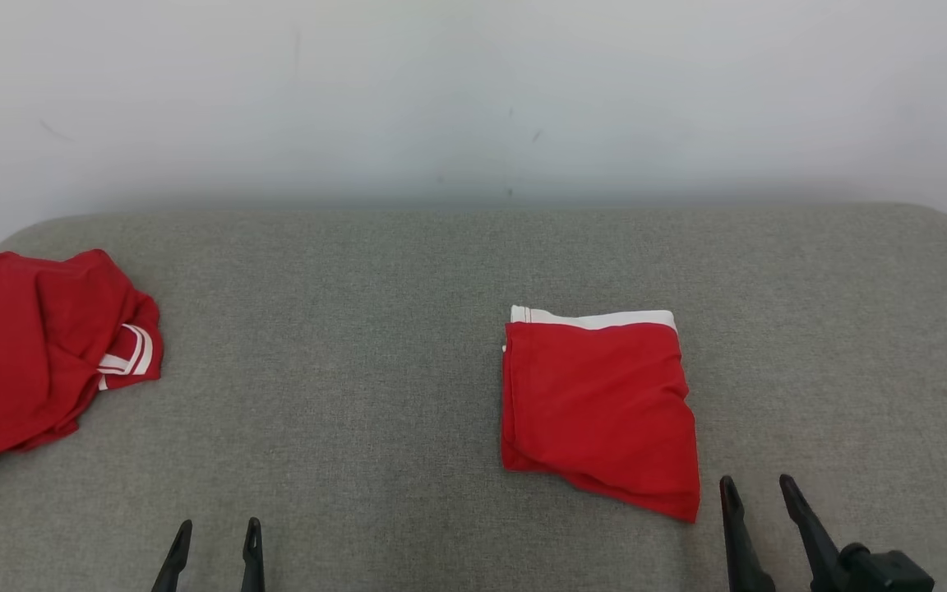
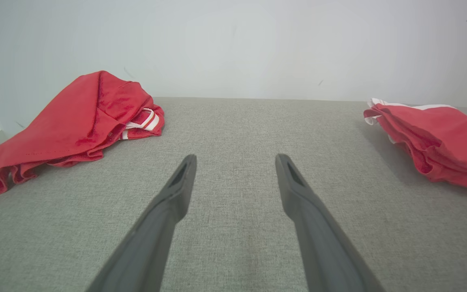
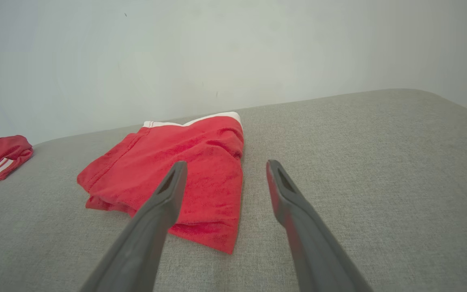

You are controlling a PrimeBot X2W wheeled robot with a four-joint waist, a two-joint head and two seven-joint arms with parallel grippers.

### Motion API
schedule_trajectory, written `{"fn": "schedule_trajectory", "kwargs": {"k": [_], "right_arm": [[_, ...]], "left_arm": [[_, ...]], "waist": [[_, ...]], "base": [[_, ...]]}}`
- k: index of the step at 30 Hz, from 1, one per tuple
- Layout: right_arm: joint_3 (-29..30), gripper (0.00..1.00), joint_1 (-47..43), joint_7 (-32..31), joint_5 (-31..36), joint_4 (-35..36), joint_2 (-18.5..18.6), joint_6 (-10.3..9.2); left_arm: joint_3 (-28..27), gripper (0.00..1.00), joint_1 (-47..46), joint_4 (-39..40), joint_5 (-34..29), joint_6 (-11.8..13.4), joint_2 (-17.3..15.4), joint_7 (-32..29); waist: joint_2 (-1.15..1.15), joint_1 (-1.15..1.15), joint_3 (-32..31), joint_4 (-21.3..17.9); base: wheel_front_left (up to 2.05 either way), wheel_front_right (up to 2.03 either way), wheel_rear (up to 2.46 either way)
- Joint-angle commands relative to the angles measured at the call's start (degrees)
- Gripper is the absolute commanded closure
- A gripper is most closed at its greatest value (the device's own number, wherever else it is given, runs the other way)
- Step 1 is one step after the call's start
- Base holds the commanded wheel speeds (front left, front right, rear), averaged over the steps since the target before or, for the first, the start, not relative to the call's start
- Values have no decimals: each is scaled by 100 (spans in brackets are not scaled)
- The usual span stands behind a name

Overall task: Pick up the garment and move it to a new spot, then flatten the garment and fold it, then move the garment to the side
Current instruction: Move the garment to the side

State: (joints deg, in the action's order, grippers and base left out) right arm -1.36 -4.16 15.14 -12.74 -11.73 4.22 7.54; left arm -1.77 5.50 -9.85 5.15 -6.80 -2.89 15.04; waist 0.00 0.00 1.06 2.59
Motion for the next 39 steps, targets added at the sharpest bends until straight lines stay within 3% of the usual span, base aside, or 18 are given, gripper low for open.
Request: {"fn": "schedule_trajectory", "kwargs": {"k": [1,8,14,25,39], "right_arm": [[23,0,101,8,28,11,-8,-13],[6,0,611,8,146,-64,73,-12],[41,0,1411,9,268,-631,261,-13],[132,0,2461,9,215,-2774,427,-12],[-85,0,3478,8,-328,-4800,300,-13]], "left_arm": [[5,0,-44,15,3,18,3,10],[68,0,-117,-16,28,16,3,10],[172,0,-227,-47,29,7,3,10],[273,0,-317,-101,38,-11,3,10],[379,0,-509,-137,14,-32,3,10]], "waist": [[0,0,10,9],[0,0,80,75],[0,0,184,211],[0,0,266,473],[0,0,527,626]], "base": [[0,0,0],[0,0,0],[0,0,0],[0,0,0],[0,0,0]]}}
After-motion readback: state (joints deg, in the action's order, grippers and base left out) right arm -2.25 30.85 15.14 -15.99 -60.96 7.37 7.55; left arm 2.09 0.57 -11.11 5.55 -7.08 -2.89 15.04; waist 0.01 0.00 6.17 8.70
